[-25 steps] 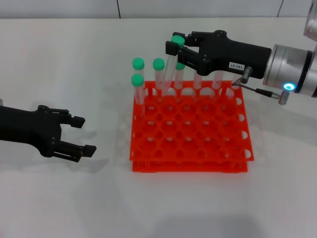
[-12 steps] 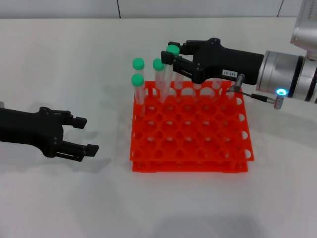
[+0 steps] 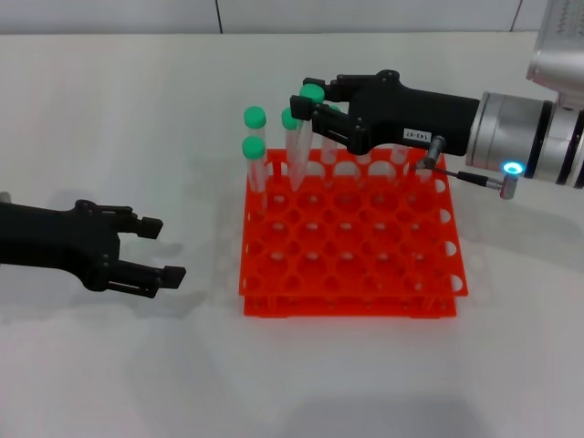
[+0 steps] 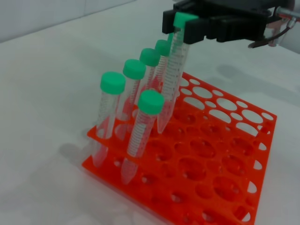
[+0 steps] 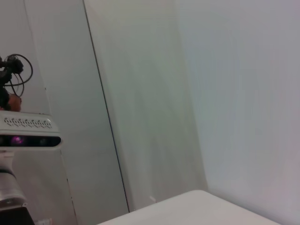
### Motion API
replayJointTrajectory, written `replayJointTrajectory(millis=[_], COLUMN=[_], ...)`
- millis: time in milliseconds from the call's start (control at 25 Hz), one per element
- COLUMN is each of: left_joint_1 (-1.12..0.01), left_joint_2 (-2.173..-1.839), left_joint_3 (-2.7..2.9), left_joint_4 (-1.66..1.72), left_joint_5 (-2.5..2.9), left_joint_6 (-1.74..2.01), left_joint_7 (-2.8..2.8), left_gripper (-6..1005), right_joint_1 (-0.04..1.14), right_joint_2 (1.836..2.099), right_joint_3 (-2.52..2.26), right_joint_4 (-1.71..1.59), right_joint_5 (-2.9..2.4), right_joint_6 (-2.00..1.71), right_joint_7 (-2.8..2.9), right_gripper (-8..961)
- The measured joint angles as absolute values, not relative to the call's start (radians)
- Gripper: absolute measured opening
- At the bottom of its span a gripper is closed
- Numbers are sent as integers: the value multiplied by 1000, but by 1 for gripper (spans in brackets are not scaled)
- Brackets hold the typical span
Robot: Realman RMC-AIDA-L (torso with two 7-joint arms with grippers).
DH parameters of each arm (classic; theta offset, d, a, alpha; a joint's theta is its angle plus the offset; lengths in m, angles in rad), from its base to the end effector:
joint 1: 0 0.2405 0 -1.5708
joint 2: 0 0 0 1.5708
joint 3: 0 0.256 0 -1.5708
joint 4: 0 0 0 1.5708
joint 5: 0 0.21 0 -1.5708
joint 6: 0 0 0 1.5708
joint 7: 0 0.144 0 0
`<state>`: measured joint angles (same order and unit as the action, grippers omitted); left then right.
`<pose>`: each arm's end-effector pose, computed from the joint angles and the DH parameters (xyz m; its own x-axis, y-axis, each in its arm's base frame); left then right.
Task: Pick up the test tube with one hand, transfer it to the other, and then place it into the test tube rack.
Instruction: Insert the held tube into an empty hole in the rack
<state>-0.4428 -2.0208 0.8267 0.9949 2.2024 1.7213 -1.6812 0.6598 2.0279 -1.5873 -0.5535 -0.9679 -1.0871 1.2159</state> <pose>-0.2771 0.3089 0.0462 0.8658 0.4651 0.1846 0.4884 -0.8656 -0.1100 0.1580 0.3824 -0.0570 0.7273 -0.1696 -0.6651 -0.3840 -0.9037 -0.1895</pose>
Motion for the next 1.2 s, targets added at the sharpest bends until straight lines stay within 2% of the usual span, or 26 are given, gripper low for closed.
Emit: replayJointTrajectory(millis=[1200], left_joint_1=[-437], left_joint_2=[-2022], left_joint_3=[818], left_joint_4=[994], left_joint_5=[2204], left_joint_6=[1721], left_joint_7=[-1673], left_gripper=[881], right_joint_1=[661], right_joint_2=[2028], right_joint_3=[-1590], right_joint_4=[-557], right_joint_5=[-966], right_joint_6=[-1054], right_joint_7=[1211], right_gripper=[266])
